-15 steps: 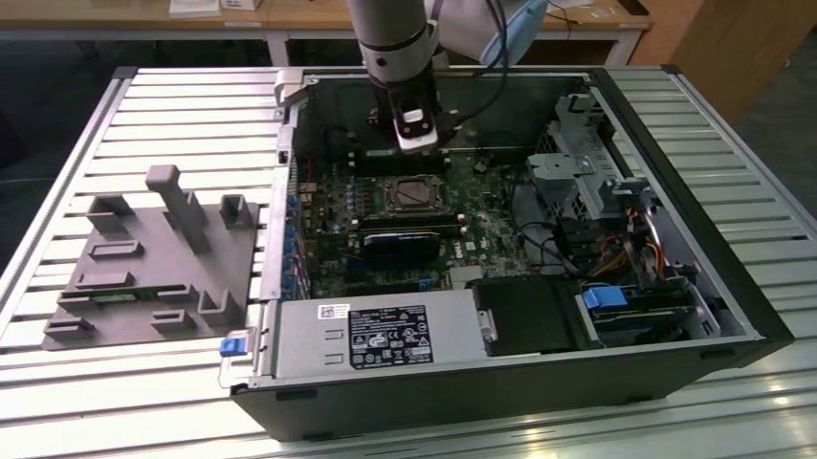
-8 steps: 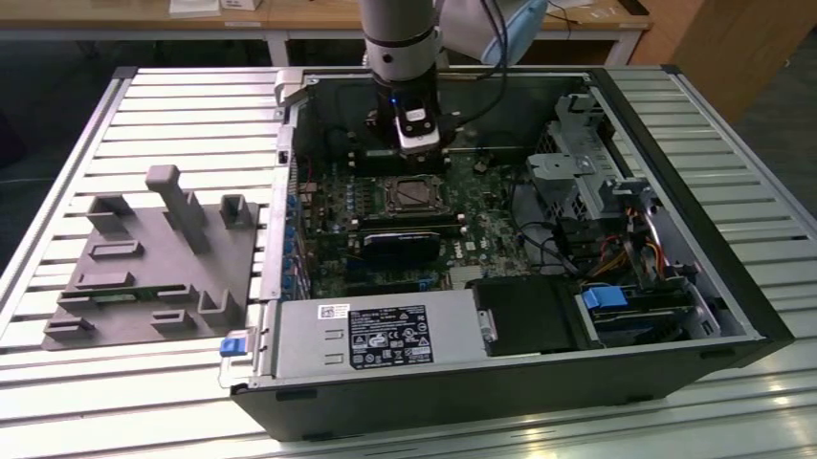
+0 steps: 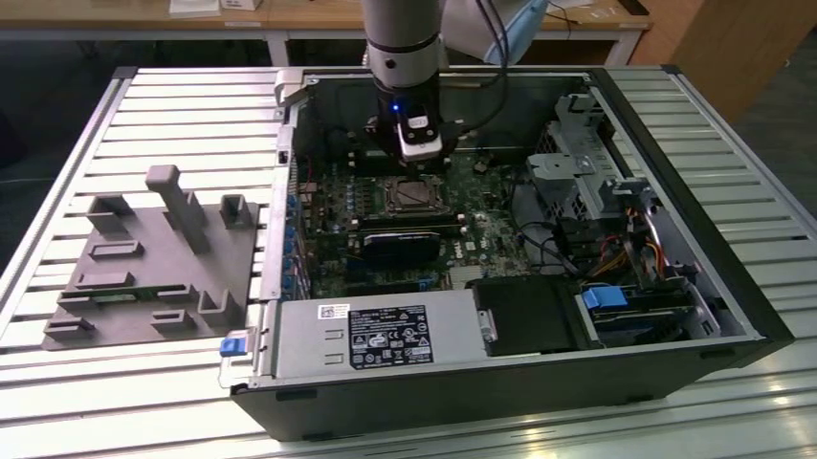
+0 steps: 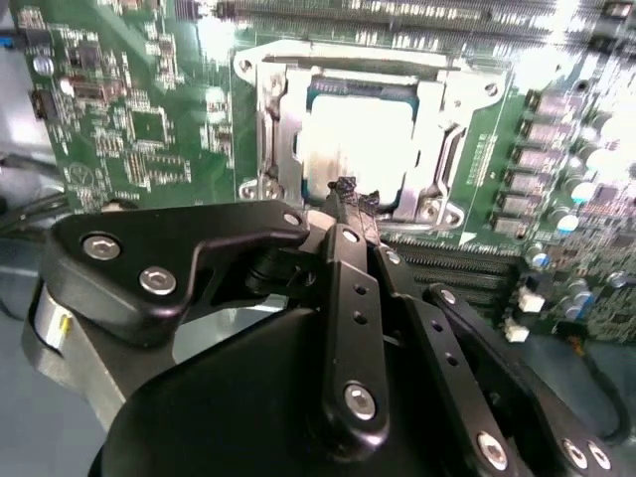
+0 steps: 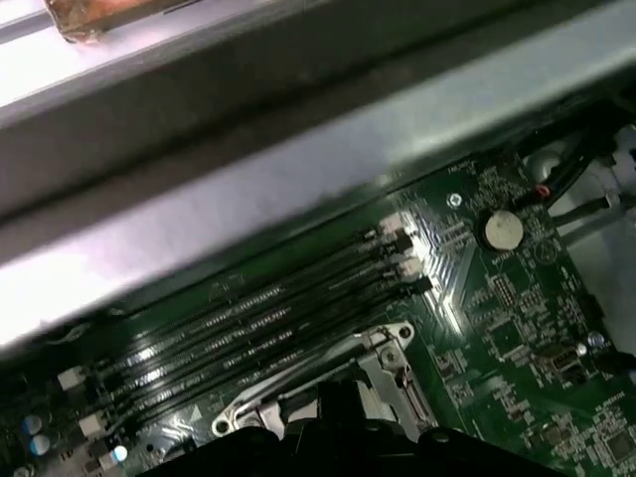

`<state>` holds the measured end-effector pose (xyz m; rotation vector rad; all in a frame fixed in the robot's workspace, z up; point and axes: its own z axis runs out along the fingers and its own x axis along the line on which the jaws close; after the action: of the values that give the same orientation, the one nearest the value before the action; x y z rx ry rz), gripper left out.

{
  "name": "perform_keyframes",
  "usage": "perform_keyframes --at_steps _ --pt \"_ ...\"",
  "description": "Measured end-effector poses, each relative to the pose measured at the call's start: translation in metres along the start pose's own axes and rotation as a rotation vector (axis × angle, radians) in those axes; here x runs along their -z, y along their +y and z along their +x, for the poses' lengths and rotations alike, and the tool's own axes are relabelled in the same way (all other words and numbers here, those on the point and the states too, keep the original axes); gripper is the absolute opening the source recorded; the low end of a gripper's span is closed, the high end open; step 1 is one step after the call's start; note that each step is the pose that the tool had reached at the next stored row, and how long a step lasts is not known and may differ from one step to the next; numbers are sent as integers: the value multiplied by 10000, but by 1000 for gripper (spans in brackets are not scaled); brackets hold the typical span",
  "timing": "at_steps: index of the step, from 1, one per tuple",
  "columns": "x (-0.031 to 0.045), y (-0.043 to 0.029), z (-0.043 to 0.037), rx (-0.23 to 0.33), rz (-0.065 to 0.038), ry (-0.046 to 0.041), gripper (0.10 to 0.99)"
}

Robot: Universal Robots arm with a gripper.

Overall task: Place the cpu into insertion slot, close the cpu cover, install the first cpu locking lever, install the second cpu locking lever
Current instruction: 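Install the first cpu locking lever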

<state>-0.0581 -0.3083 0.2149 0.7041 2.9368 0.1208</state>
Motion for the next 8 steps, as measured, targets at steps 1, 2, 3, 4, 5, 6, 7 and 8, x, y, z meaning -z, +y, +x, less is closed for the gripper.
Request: perform_keyframes --at_steps 1,2,3,4,5,6,7,8 --pt "0 -21 -11 0 11 6 102" --pt "1 -42 -22 0 22 12 102" --pt "1 -62 -32 1 34 17 102" --pt "2 -81 -42 2 49 23 102" --pt "3 -97 -51 3 65 27 102" --pt "2 -111 -58 5 77 27 102" --pt "2 -122 -63 5 89 25 102" --pt "2 -129 -67 8 105 20 102"
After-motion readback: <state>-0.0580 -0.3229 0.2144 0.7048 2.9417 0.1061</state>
